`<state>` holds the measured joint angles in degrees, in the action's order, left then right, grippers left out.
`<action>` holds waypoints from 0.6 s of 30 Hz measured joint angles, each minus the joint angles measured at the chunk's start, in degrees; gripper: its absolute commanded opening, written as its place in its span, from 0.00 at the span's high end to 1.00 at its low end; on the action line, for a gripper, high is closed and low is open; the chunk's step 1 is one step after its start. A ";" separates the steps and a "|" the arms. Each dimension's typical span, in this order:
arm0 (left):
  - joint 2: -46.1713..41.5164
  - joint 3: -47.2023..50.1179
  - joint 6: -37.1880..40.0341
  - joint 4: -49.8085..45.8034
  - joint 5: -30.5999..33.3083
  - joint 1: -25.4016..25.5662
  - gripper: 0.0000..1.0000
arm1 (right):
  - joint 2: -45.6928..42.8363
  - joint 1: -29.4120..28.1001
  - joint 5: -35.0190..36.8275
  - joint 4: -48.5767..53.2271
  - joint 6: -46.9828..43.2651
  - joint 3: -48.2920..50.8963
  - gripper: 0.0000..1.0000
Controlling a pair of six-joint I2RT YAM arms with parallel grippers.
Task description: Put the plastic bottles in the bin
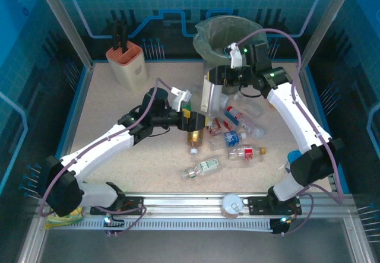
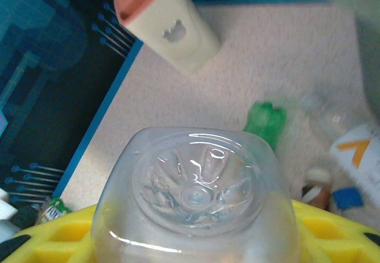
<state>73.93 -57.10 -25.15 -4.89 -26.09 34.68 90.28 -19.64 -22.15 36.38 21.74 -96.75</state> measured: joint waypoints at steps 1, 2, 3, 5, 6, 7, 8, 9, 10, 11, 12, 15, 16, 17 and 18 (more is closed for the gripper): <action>-0.52 0.55 -0.22 -0.35 0.70 0.00 0.01 | 0.00 0.26 0.57 -0.02 -0.81 -1.38 0.83; -1.14 1.20 -0.44 -0.81 1.46 0.00 0.01 | 0.02 0.79 0.92 -0.20 -1.66 -3.21 0.84; -1.66 1.77 -0.66 -1.44 2.71 0.00 0.01 | 0.13 1.49 1.18 -0.42 -2.32 -5.01 0.86; -2.03 1.99 -1.81 -4.39 6.51 0.02 0.01 | 0.90 3.26 1.40 -0.79 -3.06 -9.38 0.91; -1.95 1.99 -2.21 -6.25 9.16 0.07 0.01 | 1.66 4.26 1.64 -1.31 -3.39 -12.09 0.95; -1.68 1.99 -2.82 -8.00 11.47 0.07 0.01 | 2.51 5.11 1.84 -1.84 -3.56 -14.51 1.00; -1.22 1.99 -3.48 -9.66 13.77 0.09 0.01 | 3.69 6.08 2.16 -2.58 -3.63 -17.38 1.00; -0.55 1.99 -4.22 -10.95 15.69 0.11 0.01 | 4.90 6.84 2.29 -3.52 -3.63 -19.78 1.00; 0.22 2.01 -4.96 -11.72 17.09 0.22 0.01 | 6.05 7.45 2.54 -4.59 -3.54 -21.64 1.00; 1.05 2.08 -5.51 -12.17 18.32 0.44 0.01 | 7.39 8.11 2.75 -6.01 -3.30 -23.37 1.00; 1.97 2.12 -6.14 -12.55 19.37 0.79 0.01 | 8.96 8.83 2.97 -7.61 -2.78 -24.98 1.00; 4.50 2.14 -6.78 -13.33 21.51 2.67 0.02 | 13.81 10.49 5.09 -11.32 -2.12 -28.68 1.00; 5.29 2.14 -6.95 -13.57 21.92 3.34 0.04 | 15.63 10.95 6.16 -12.39 -2.08 -29.79 1.00; 6.14 2.14 -7.10 -14.01 22.38 4.07 0.05 | 17.53 11.32 7.34 -13.03 -2.08 -31.17 1.00; 6.91 2.14 -7.34 -14.43 22.71 4.70 0.07 | 19.56 11.63 8.46 -13.62 -2.08 -32.74 1.00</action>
<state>80.84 -54.96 -32.49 -19.31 -3.38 39.38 109.84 -8.01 -13.69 22.76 19.66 -129.49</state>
